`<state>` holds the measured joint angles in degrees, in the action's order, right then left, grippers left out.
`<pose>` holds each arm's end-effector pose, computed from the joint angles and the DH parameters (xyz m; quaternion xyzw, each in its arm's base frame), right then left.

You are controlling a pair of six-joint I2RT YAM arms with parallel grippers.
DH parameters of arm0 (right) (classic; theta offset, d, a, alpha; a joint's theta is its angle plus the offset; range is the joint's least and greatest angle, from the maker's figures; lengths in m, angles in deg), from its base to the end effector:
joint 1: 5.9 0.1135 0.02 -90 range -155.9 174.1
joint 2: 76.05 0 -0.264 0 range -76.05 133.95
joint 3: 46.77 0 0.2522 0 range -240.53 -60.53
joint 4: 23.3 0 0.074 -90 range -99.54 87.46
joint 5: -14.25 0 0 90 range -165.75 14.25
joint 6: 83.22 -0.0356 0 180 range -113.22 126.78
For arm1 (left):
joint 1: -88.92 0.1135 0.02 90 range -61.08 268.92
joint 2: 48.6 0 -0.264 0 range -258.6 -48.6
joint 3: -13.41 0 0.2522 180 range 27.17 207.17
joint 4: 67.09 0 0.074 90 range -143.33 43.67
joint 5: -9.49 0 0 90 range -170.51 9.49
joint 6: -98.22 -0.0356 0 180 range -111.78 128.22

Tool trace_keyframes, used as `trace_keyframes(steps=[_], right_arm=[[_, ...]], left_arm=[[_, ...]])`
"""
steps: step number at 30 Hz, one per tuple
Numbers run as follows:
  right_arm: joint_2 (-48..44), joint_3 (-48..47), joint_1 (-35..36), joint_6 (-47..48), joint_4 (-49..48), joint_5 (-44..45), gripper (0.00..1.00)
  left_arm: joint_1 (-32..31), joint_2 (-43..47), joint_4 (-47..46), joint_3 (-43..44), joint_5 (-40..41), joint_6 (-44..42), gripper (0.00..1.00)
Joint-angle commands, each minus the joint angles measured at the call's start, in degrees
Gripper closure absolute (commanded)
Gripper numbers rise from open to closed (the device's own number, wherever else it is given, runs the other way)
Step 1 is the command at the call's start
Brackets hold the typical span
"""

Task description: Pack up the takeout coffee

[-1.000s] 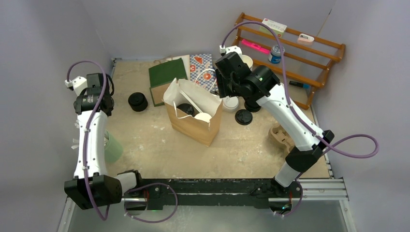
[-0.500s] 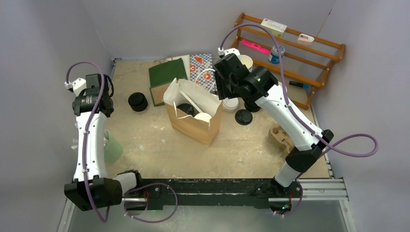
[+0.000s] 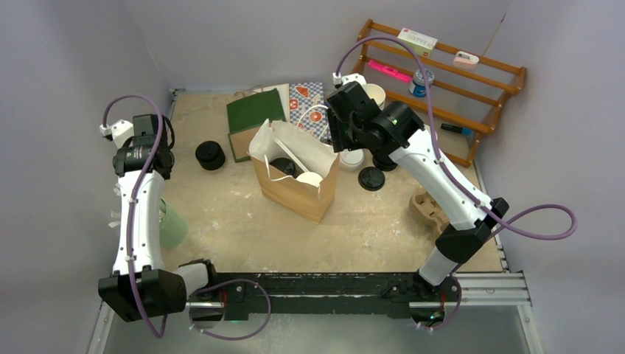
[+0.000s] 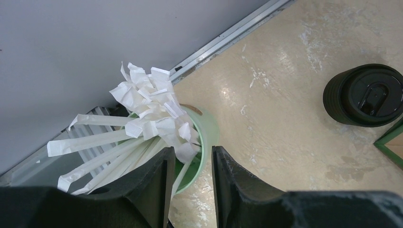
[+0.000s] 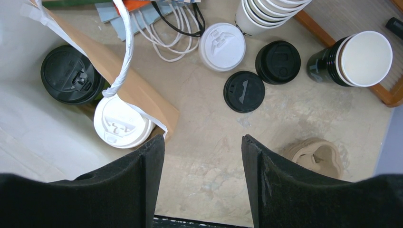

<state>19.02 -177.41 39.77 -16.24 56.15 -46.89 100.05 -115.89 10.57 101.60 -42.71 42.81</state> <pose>0.2389 0.2200 0.4503 -0.0793 0.8929 0.0247 0.4426 0.2015 0.0619 0.3616 -0.4376 0.7994 0.2489 0.3281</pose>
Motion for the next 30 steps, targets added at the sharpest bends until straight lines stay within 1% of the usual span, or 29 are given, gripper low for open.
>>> trace_keyframes(steps=[1, 4, 6, 7, 12, 17, 19, 21, 23, 26, 27, 29, 30], right_arm=[[-1.5, -0.9, -0.1, -0.8, 0.5, -0.2, 0.37], [-1.2, -1.1, -0.2, -0.7, 0.7, -0.4, 0.37], [-1.2, -1.2, -0.2, -0.7, 0.9, -0.5, 0.37], [-1.2, -1.1, -0.2, -0.8, 0.9, -0.4, 0.37], [-1.1, -1.0, -0.3, -0.7, 0.8, -0.5, 0.37], [-1.1, -1.2, -0.2, -0.5, 0.7, -0.4, 0.37], [-1.1, -1.2, -0.2, -0.4, 0.6, -0.4, 0.37], [-1.1, -1.1, -0.2, -0.4, 0.5, -0.5, 0.37], [-1.1, -1.0, -0.2, -0.3, 0.4, -0.6, 0.37], [-1.2, -0.5, -0.2, -0.4, 0.1, -0.6, 0.37], [-1.4, -0.3, -0.2, -0.3, 0.0, -0.6, 0.37], [-1.7, 0.3, -0.2, -0.3, -0.3, -0.6, 0.37], [-1.8, 0.6, -0.2, -0.3, -0.5, -0.6, 0.37]], left_arm=[[0.4, 0.0, -2.1, 0.2, 2.5, -2.2, 0.63], [0.4, -0.3, -2.4, 0.3, 2.1, -2.6, 0.62], [0.4, -0.2, -2.3, 0.0, 2.0, -2.6, 0.64], [0.4, -0.1, -2.2, -0.1, 2.1, -2.5, 0.67], [0.4, 0.2, -0.8, 0.8, 1.4, -2.2, 1.00], [0.4, -0.4, 5.3, 8.5, -0.4, 0.3, 1.00], [0.4, -0.9, 6.9, 13.6, -2.3, 0.3, 1.00], [0.4, -2.4, 9.2, 20.6, -4.4, 0.4, 1.00], [0.4, -5.0, 12.0, 30.6, -7.0, -0.3, 1.00], [0.4, -11.1, 17.9, 47.5, -9.0, -2.0, 1.00], [0.4, -12.0, 18.1, 51.6, -10.7, -2.7, 1.00], [0.4, -12.6, 17.2, 57.1, -14.7, -3.0, 1.00], [0.4, -12.5, 15.8, 58.3, -19.1, -3.5, 1.00]])
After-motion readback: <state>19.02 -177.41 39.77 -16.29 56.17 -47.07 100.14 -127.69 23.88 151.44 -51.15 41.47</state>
